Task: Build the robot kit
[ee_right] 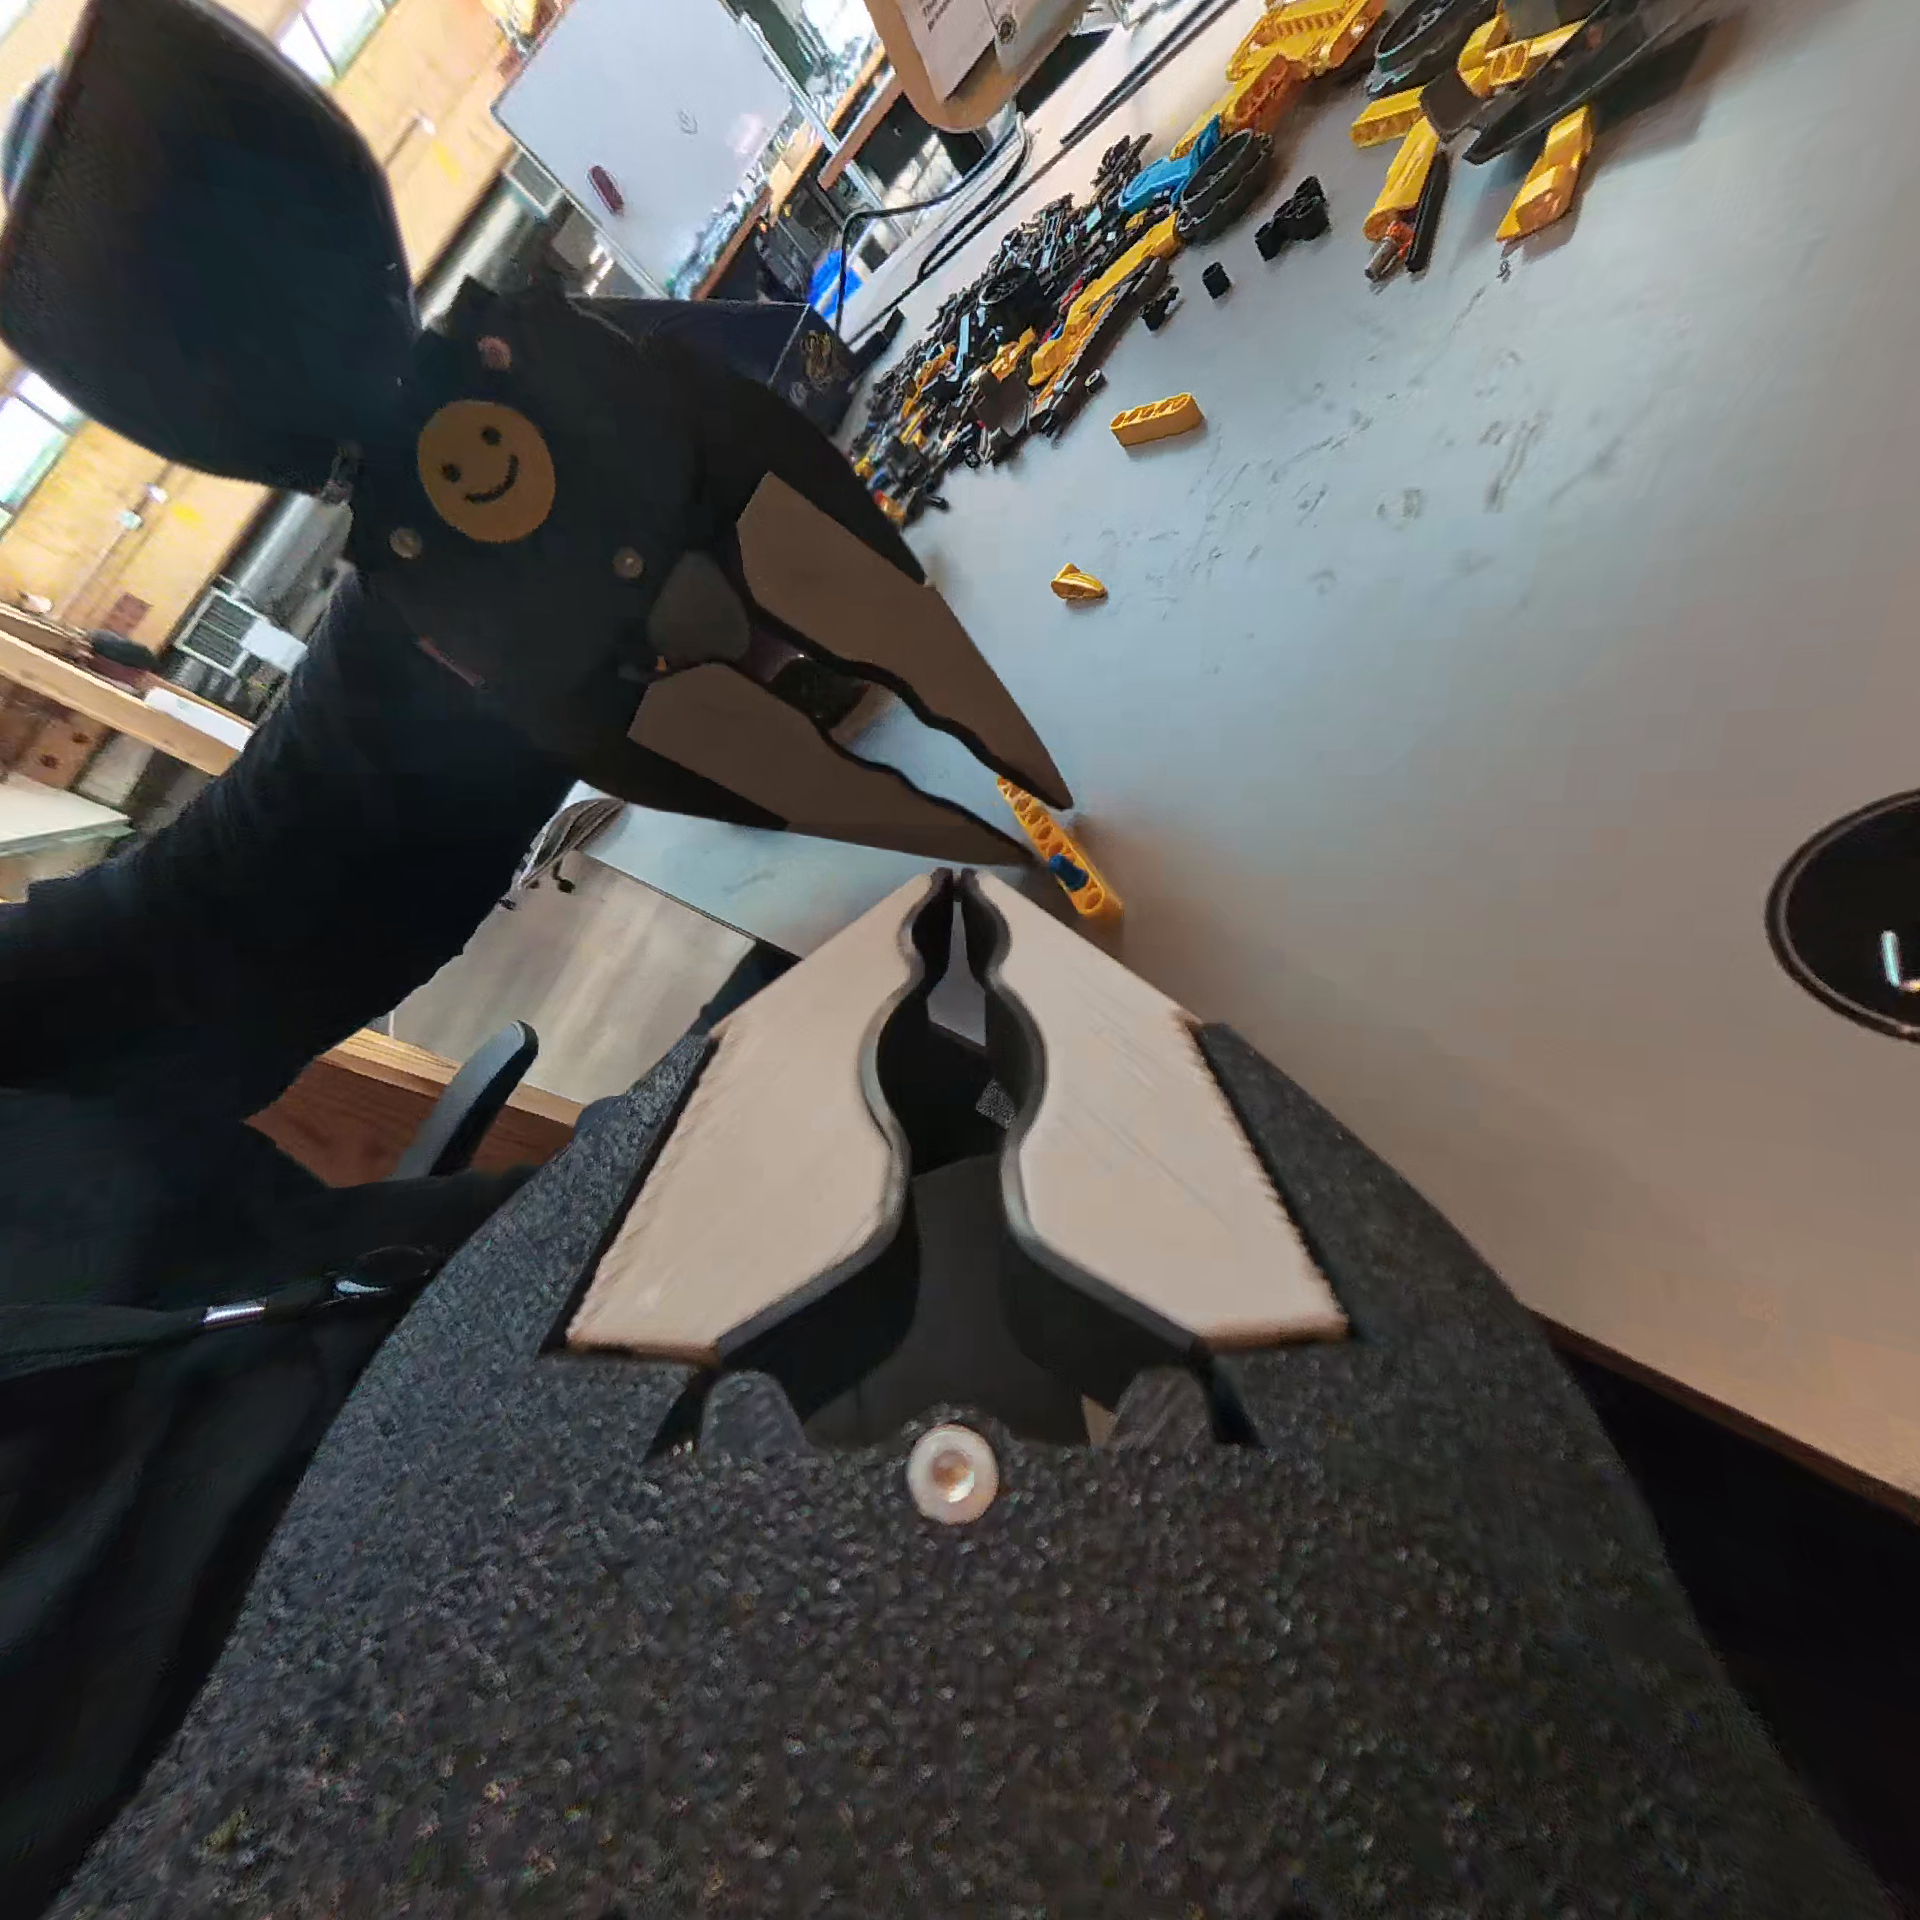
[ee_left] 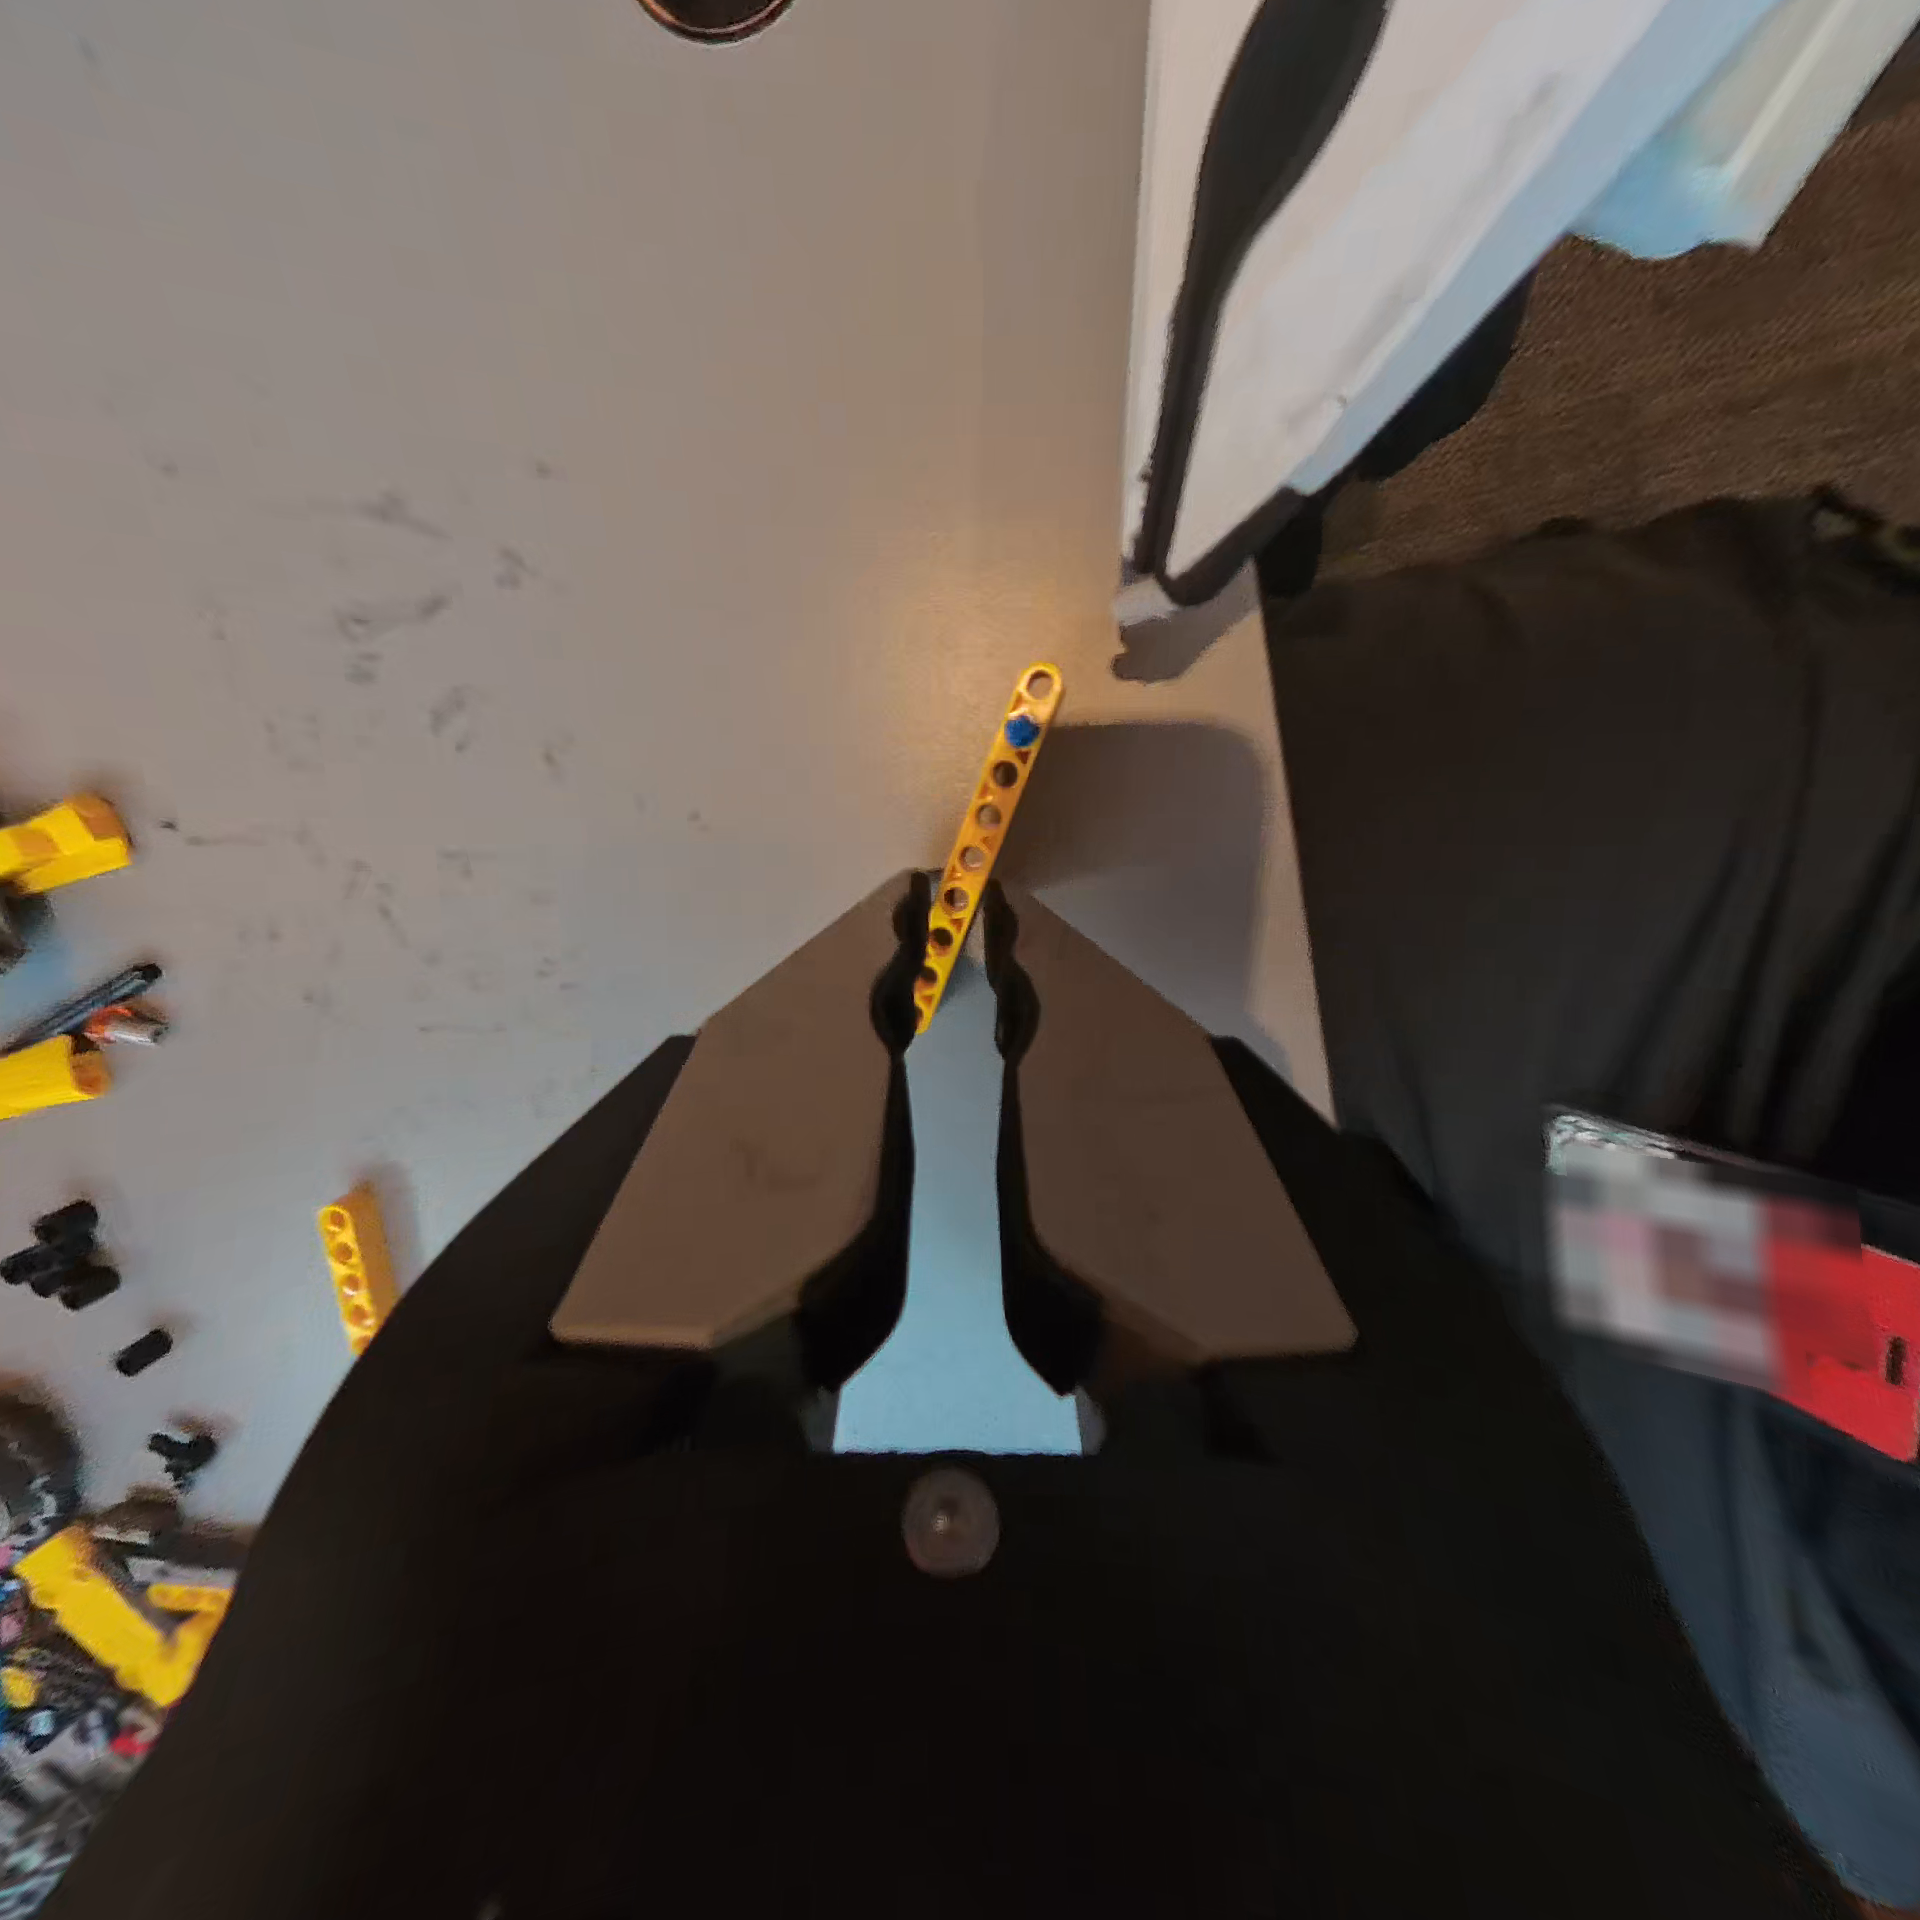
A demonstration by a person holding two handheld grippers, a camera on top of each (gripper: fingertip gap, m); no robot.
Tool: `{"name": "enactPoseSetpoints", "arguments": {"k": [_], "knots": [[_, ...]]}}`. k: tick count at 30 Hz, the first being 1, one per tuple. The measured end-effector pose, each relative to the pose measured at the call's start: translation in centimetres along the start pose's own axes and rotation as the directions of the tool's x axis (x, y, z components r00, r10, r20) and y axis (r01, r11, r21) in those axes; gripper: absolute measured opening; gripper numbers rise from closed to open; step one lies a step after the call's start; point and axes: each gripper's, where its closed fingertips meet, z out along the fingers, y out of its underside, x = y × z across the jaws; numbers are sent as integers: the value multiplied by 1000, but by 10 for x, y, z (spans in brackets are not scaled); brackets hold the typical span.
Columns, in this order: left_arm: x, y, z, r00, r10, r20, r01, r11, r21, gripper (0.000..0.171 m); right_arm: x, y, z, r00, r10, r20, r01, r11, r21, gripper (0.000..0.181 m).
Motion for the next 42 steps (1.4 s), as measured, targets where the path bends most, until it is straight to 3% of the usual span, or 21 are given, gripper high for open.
{"name": "enactPoseSetpoints", "arguments": {"k": [4, 8, 13, 17, 21, 28, 34, 42], "knots": [[6, 1, -2, 1000, -5, 7, 5, 1000, 29, 19, 2, 3, -1, 1000, 18, 6, -18, 1000, 2, 1], [-1, 0, -5, 995, 79, 59, -82, 995, 60, 23, 8, 7, 2, 998, -48, -44, 46, 998, -47, 1], [1, -12, 2, 991, 129, 24, -131, 984, 117, 21, 15, 10, 5, 981, -161, -109, 140, 974, -178, 1], [6, -17, 5, 984, 179, 5, -178, 974, 143, 5, 16, 12, 8, 991, -97, -89, 71, 963, -259, 1], [1, -21, 1, 972, 206, 117, -225, 957, 183, 14, -1, -2, 5, 999, 27, 37, -20, 982, -186, 1], [9, -45, -38, 943, 117, 313, -253, 860, 442, 13, -28, -13, 2, 927, 248, 281, -228, 968, -102, 1], [22, -55, -49, 925, 112, 362, -291, 823, 488, 7, -30, -16, 3, 920, 264, 289, -251, 964, -82, 0], [18, -58, -48, 922, 65, 382, -266, 824, 501, 1, -26, -14, 3, 942, 227, 247, -219, 974, -59, 1]]}}
